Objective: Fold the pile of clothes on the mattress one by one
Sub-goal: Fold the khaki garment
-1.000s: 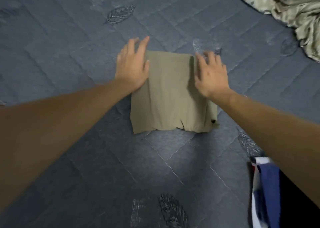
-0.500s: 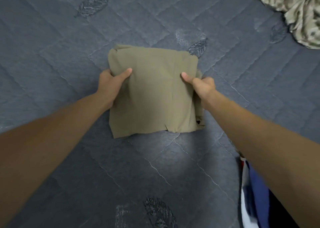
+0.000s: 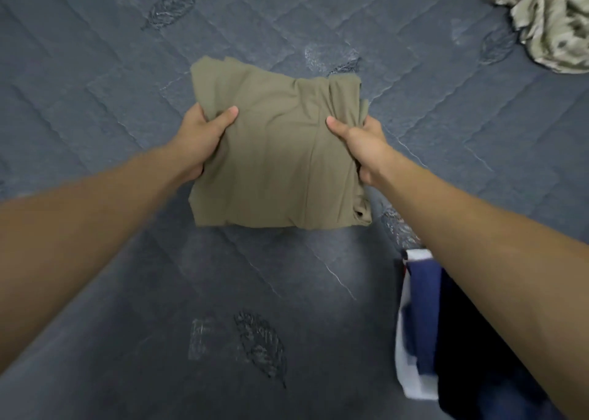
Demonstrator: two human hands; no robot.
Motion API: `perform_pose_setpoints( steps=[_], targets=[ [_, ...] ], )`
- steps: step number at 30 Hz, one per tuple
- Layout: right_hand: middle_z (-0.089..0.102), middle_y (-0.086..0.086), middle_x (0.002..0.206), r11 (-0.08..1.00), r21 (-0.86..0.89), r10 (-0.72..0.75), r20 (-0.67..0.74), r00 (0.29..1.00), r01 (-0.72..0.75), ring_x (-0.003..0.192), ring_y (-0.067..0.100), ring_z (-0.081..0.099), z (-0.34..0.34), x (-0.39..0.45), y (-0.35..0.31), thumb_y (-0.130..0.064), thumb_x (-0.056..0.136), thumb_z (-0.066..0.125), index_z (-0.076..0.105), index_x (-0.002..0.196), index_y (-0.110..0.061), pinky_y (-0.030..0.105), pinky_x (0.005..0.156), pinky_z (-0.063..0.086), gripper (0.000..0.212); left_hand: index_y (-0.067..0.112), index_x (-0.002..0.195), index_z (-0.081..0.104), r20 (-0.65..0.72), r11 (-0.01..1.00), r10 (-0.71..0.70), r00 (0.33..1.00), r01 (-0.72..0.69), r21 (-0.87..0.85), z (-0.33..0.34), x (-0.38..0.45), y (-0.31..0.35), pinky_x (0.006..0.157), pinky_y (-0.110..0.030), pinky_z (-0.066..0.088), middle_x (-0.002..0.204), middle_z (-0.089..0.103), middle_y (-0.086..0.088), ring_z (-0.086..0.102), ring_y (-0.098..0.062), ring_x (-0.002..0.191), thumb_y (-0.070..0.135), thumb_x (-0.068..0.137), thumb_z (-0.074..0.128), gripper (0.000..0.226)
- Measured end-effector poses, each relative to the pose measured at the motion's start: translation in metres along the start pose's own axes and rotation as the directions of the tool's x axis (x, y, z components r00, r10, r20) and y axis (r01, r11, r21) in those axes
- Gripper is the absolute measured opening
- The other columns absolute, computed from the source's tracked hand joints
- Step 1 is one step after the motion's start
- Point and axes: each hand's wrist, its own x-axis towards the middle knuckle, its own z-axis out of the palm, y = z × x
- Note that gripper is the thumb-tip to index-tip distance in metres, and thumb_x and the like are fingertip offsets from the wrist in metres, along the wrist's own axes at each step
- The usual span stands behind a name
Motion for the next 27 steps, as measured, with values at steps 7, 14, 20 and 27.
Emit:
perform_pose_setpoints(
  steps=[7, 14, 20, 27],
  targets=[
    [0.077, 0.003, 0.102, 0.996, 0.082, -0.037, 0.017, 0.999, 0.036, 0.096, 0.021, 0.077, -0.081, -0.115, -0.064, -0.011, 0.095, 0.074, 0.064, 0.1, -0.017, 0.039, 0.085, 0.064, 0.013, 0.013, 0.139, 0.06, -0.015, 0.997, 0.066, 0.998, -0.067, -0.026, 0.06, -0.11, 0.065, 0.095, -0.032, 0.058, 0.126, 0.074, 0.004, 0.071, -0.012, 0.115, 0.029, 0.1, 0.067, 0.042],
    [0.079, 0.001, 0.11, 0.998, 0.066, -0.013, -0.065, 0.998, 0.018, 0.098, 0.015, 0.077, -0.211, -0.236, -0.068, -0.015, 0.094, 0.076, 0.068, 0.117, -0.016, 0.029, 0.076, 0.062, 0.024, 0.015, 0.132, 0.065, 0.071, 0.998, 0.053, 0.996, -0.051, -0.026, 0.153, -0.245, 0.093, 0.097, -0.032, 0.058, 0.122, 0.074, 0.006, 0.071, -0.01, 0.111, 0.025, 0.102, 0.065, 0.032],
    [0.079, 0.003, 0.111, 1.0, 0.008, 0.012, -0.24, 0.971, -0.01, 0.102, 0.021, 0.076, -0.314, -0.32, -0.053, -0.016, 0.093, 0.078, 0.07, 0.117, -0.014, 0.04, 0.092, 0.061, 0.025, 0.017, 0.127, 0.069, 0.166, 0.999, 0.033, 0.986, -0.035, 0.009, 0.242, -0.329, 0.09, 0.101, -0.034, 0.055, 0.115, 0.075, 0.012, 0.07, -0.003, 0.108, 0.031, 0.099, 0.069, 0.031],
    [0.079, 0.0, 0.111, 0.998, -0.034, -0.053, -0.343, 0.938, 0.044, 0.103, 0.017, 0.076, -0.405, -0.341, -0.037, -0.017, 0.093, 0.078, 0.07, 0.123, -0.011, 0.032, 0.085, 0.059, 0.032, 0.018, 0.123, 0.067, 0.23, 1.0, 0.003, 0.973, -0.009, 0.027, 0.328, -0.364, 0.082, 0.082, -0.009, 0.051, 0.107, 0.073, 0.021, 0.067, 0.011, 0.099, 0.032, 0.1, 0.067, 0.027]
  ],
)
